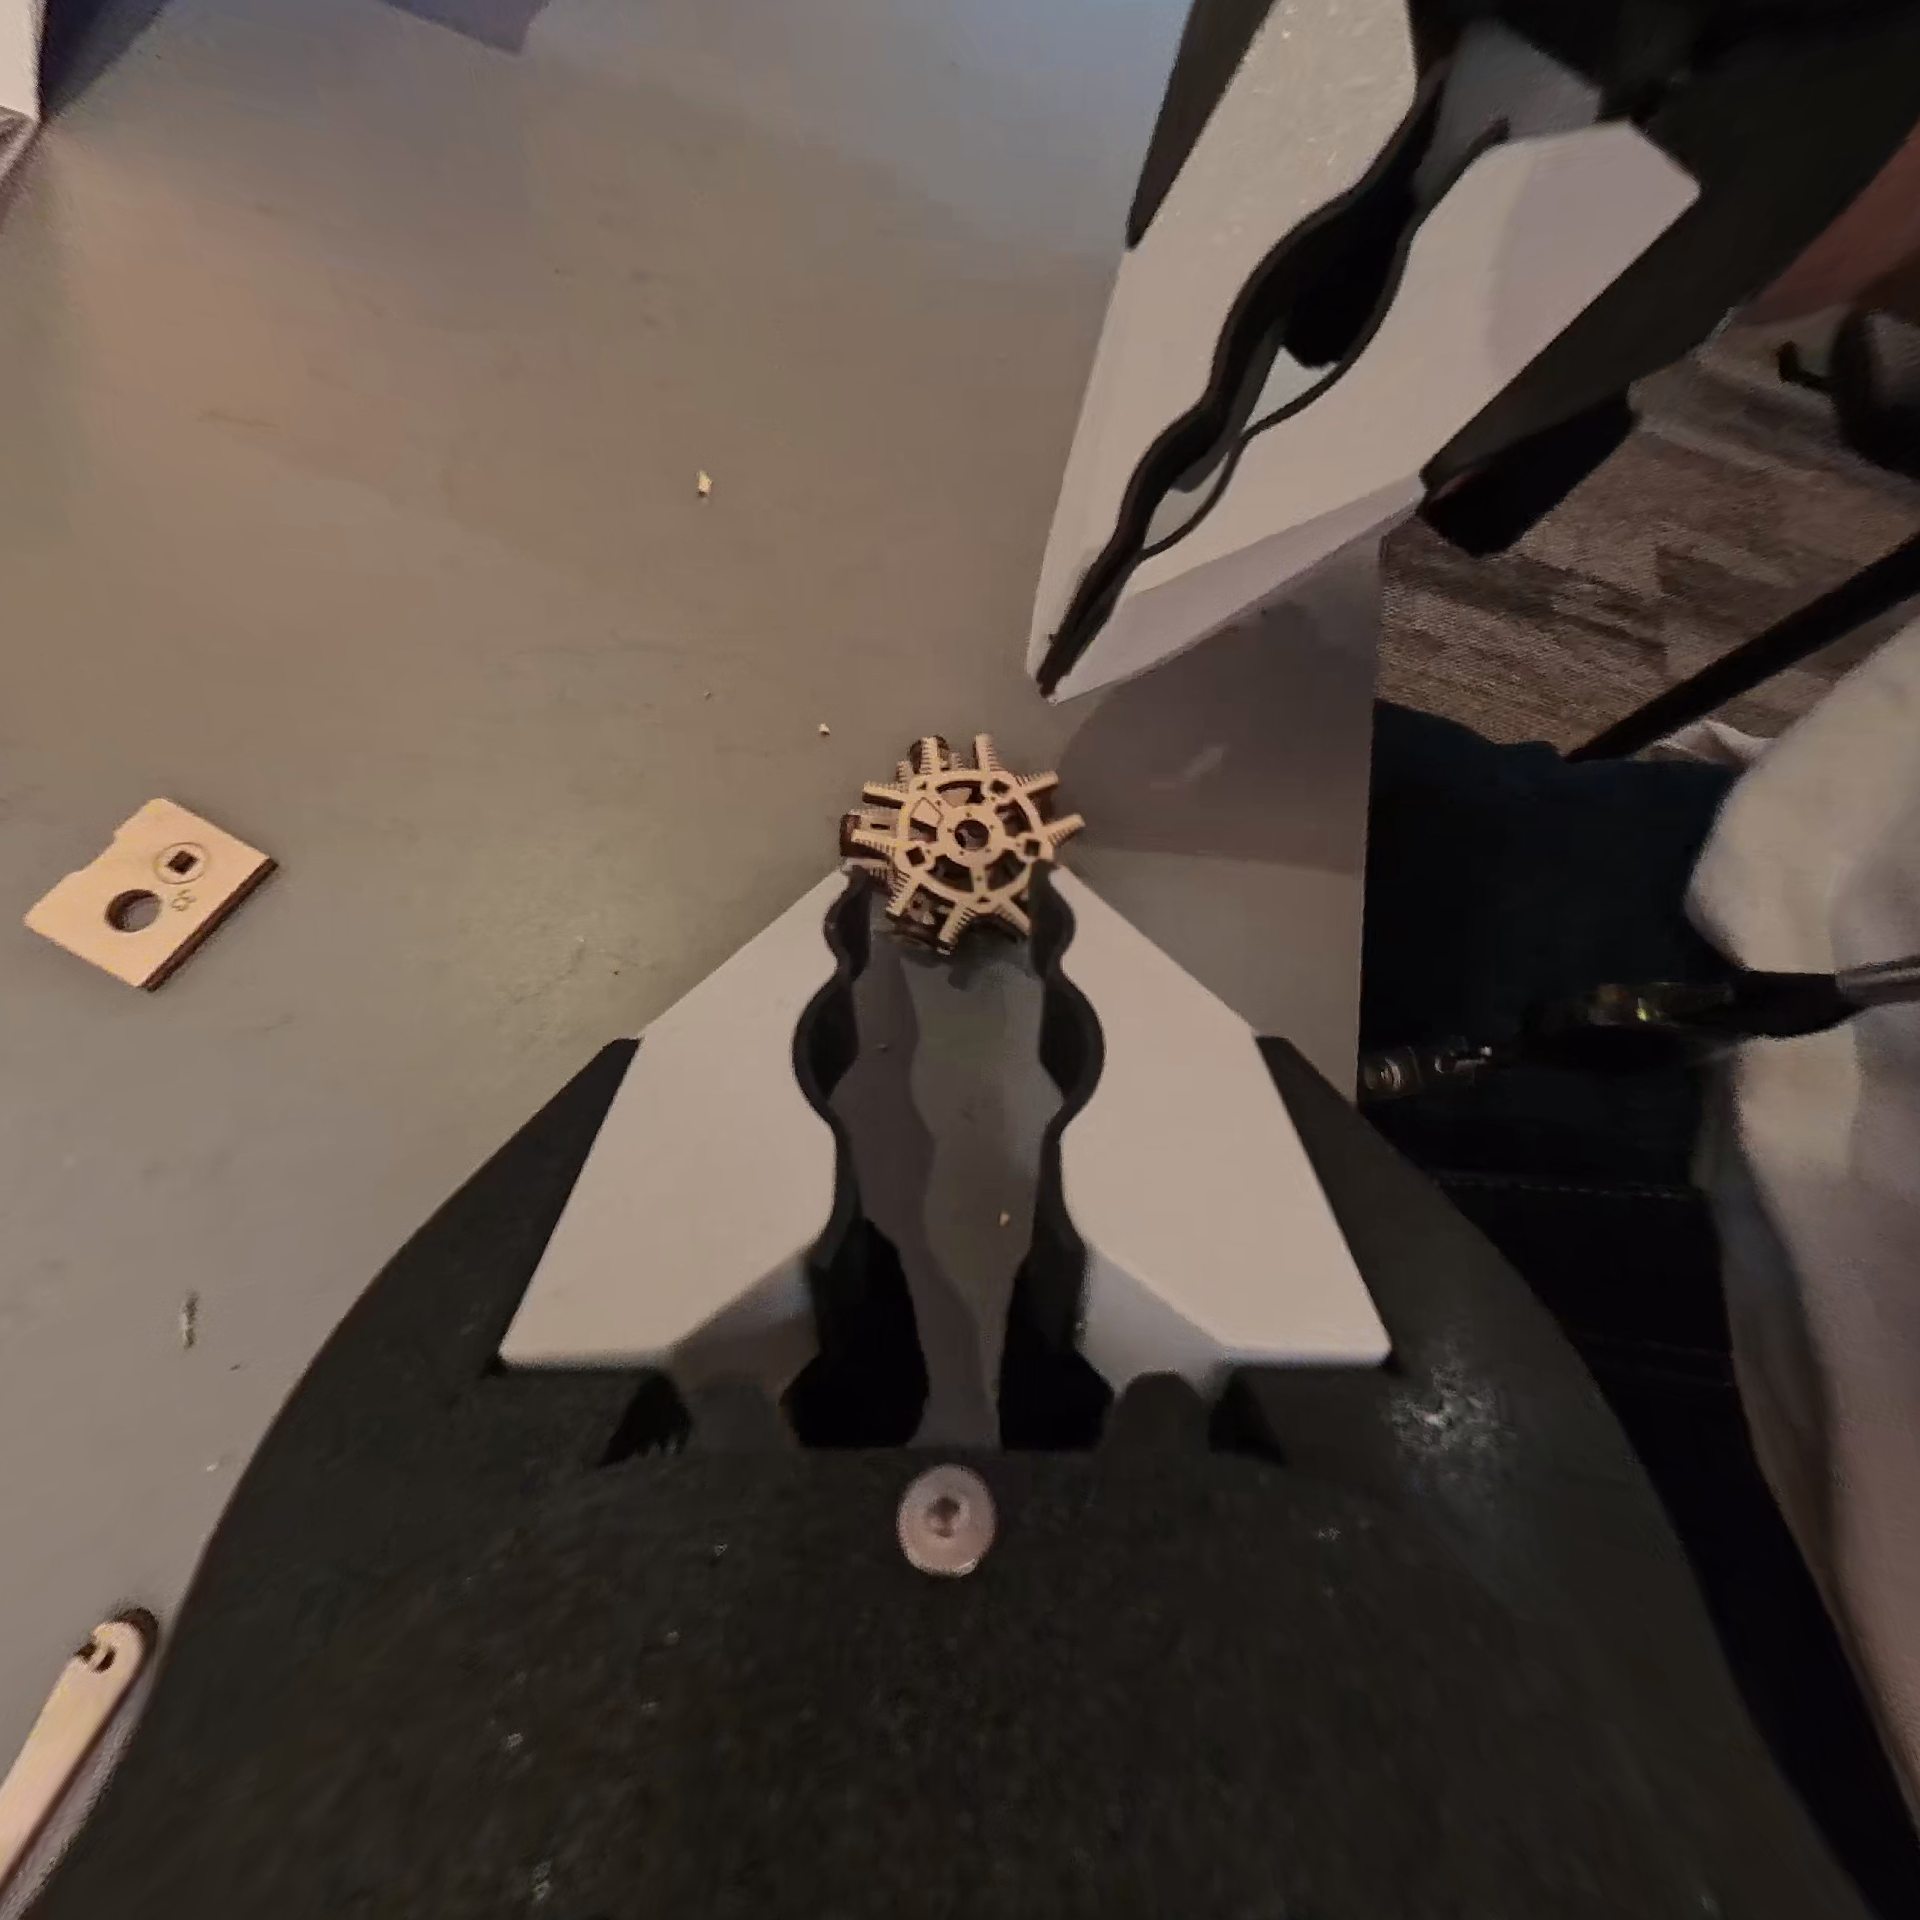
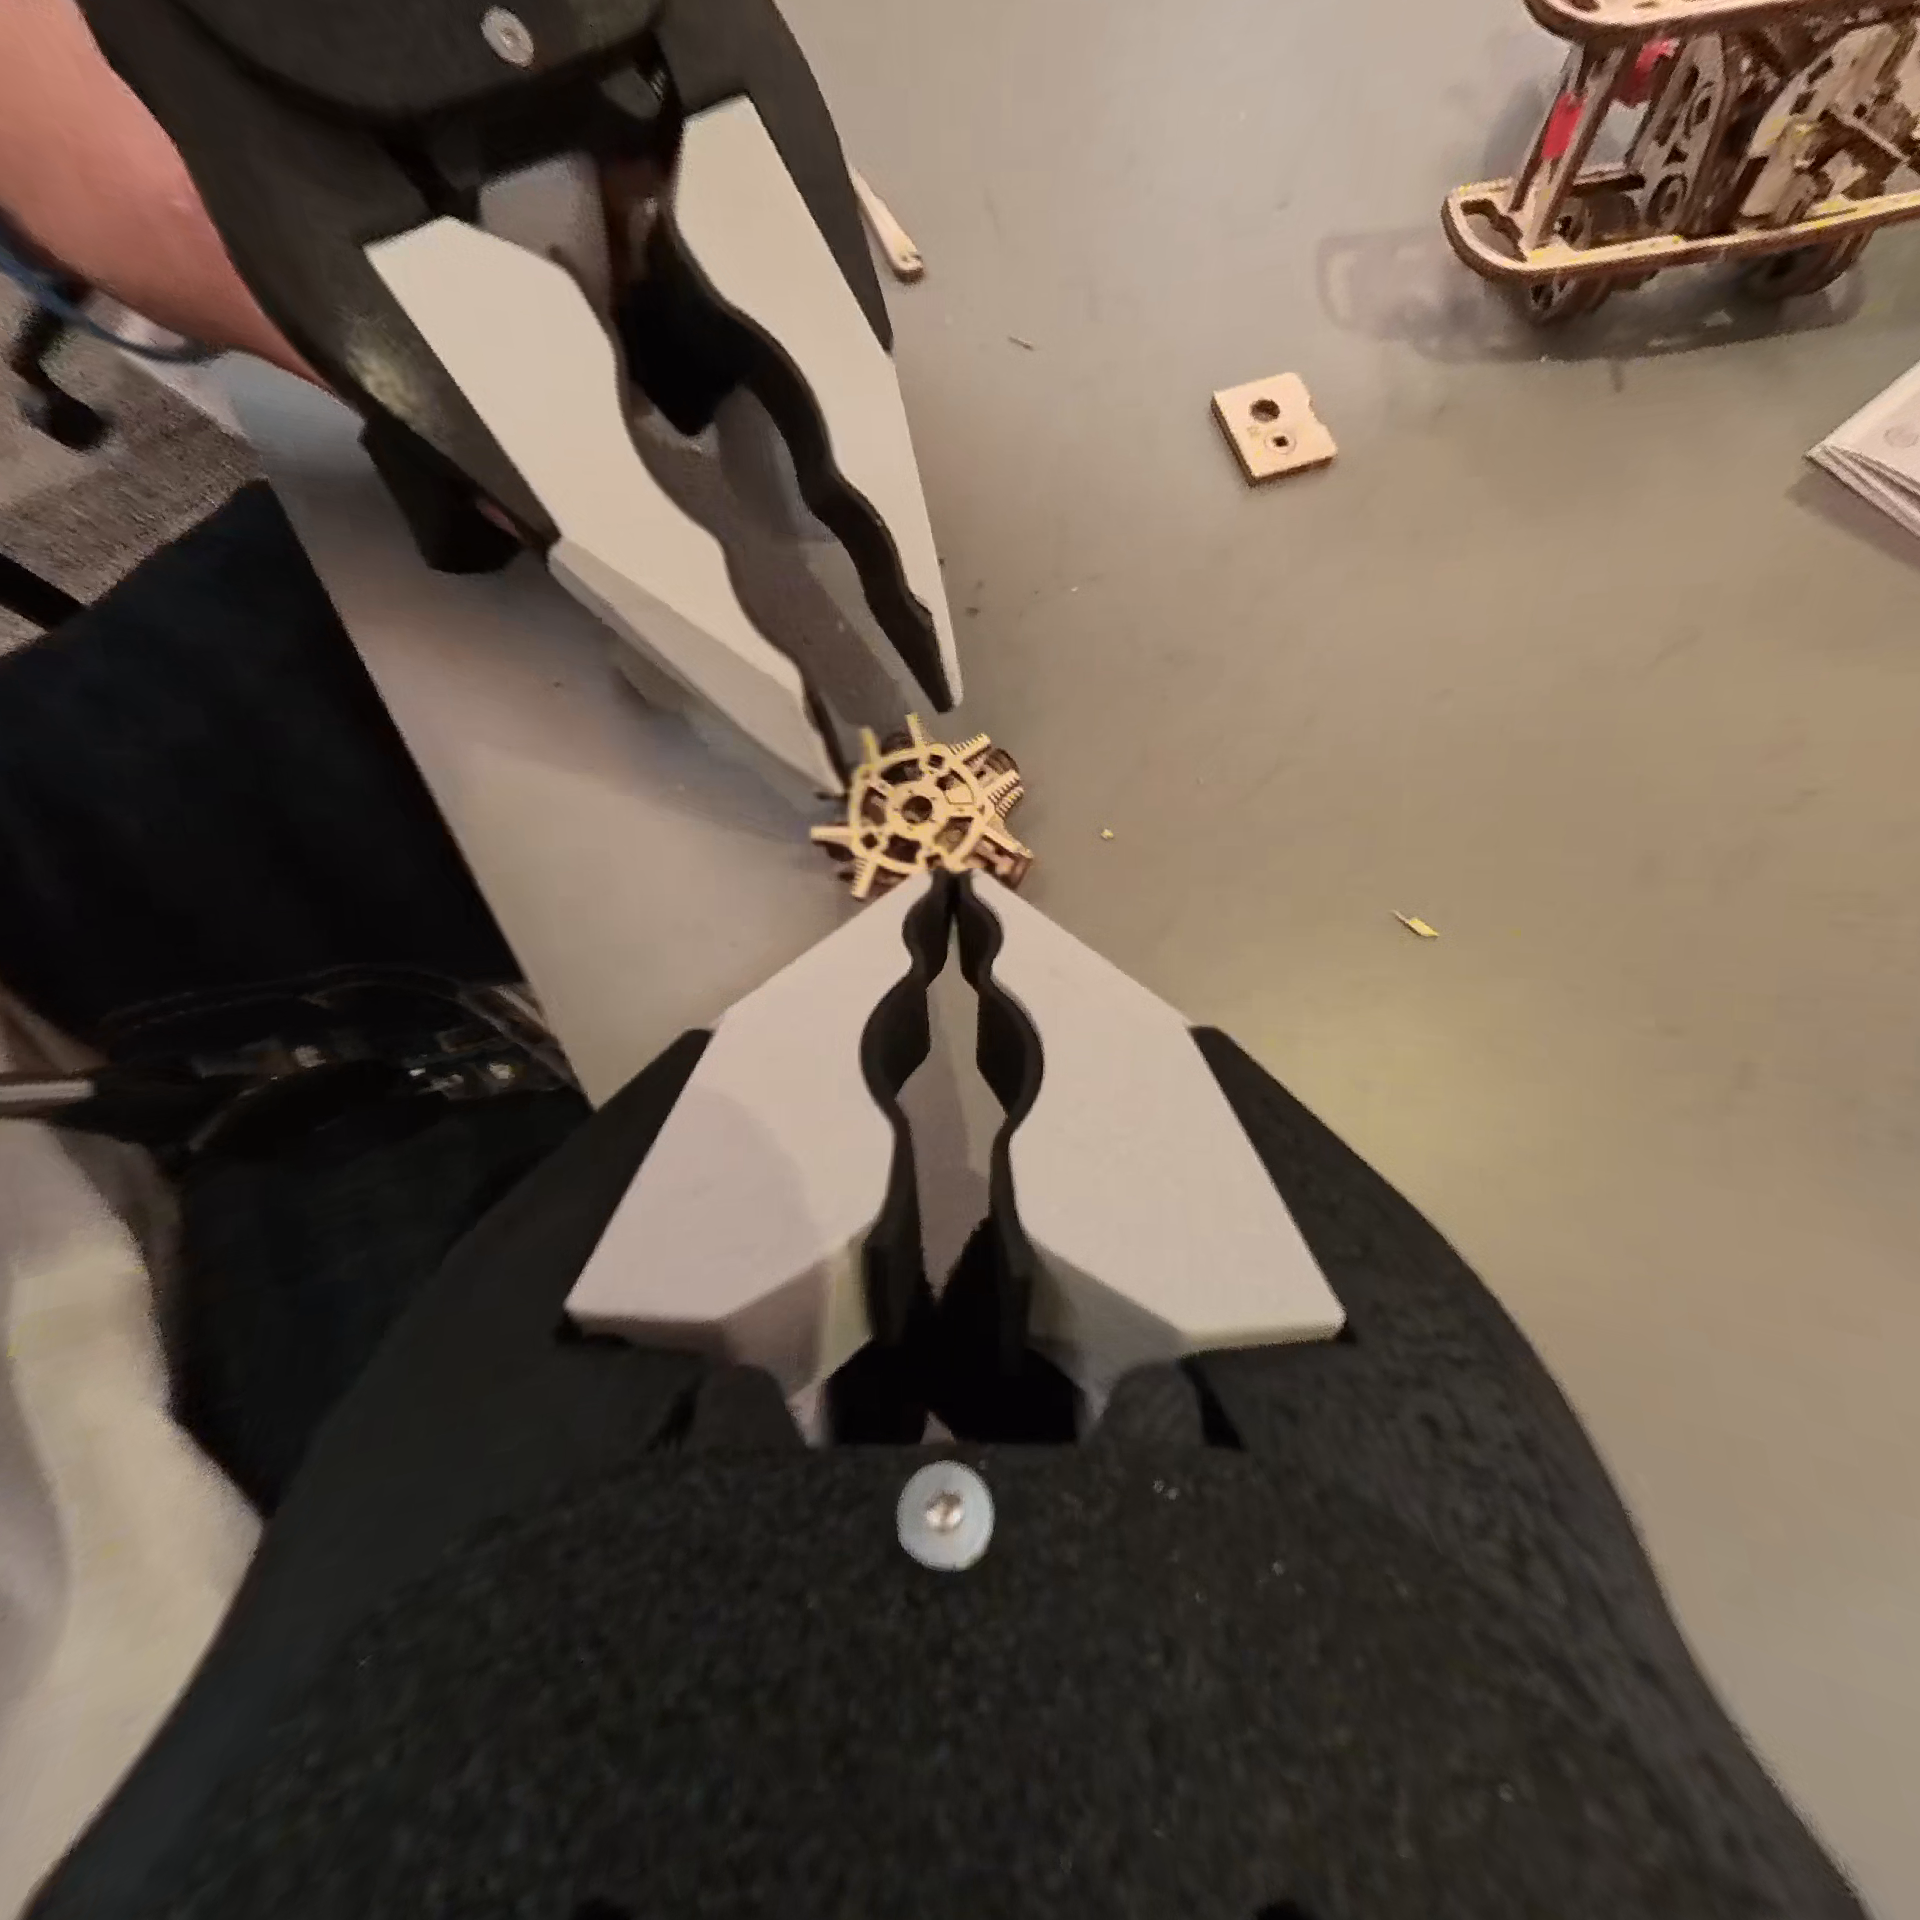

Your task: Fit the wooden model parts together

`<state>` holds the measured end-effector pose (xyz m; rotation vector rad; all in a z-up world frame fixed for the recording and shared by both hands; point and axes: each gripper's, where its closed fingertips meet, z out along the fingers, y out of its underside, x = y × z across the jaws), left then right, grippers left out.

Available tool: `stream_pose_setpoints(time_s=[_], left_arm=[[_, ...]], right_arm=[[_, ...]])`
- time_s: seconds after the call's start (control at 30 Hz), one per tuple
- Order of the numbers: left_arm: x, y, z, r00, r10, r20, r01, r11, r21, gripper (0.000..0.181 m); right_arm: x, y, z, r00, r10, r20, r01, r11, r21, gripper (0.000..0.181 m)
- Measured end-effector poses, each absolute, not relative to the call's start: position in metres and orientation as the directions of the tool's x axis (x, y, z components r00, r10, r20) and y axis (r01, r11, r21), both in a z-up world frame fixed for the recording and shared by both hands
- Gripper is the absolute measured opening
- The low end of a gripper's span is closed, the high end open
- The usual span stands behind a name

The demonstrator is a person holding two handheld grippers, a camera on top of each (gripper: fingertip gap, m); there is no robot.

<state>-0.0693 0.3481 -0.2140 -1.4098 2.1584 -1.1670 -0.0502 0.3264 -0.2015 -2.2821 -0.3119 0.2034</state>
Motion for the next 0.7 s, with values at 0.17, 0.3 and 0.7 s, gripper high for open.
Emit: stream_pose_setpoints(time_s=[0.17, 0.3, 0.7], left_arm=[[-0.073, 0.347, -0.218, -0.514, -0.851, 0.107, -0.587, 0.258, -0.768, 0.037], [-0.073, 0.346, -0.223, -0.524, -0.849, 0.065, -0.583, 0.302, -0.754, 0.039], [-0.069, 0.344, -0.216, -0.507, -0.857, 0.088, -0.586, 0.268, -0.764, 0.030]], right_arm=[[-0.051, 0.328, -0.203, 0.951, 0.294, -0.102, 0.117, -0.641, -0.759, 0.013], [-0.058, 0.326, -0.210, 0.931, 0.331, -0.152, 0.112, -0.656, -0.746, 0.025], [-0.052, 0.328, -0.216, 0.944, 0.324, -0.071, 0.167, -0.649, -0.742, 0.021]])
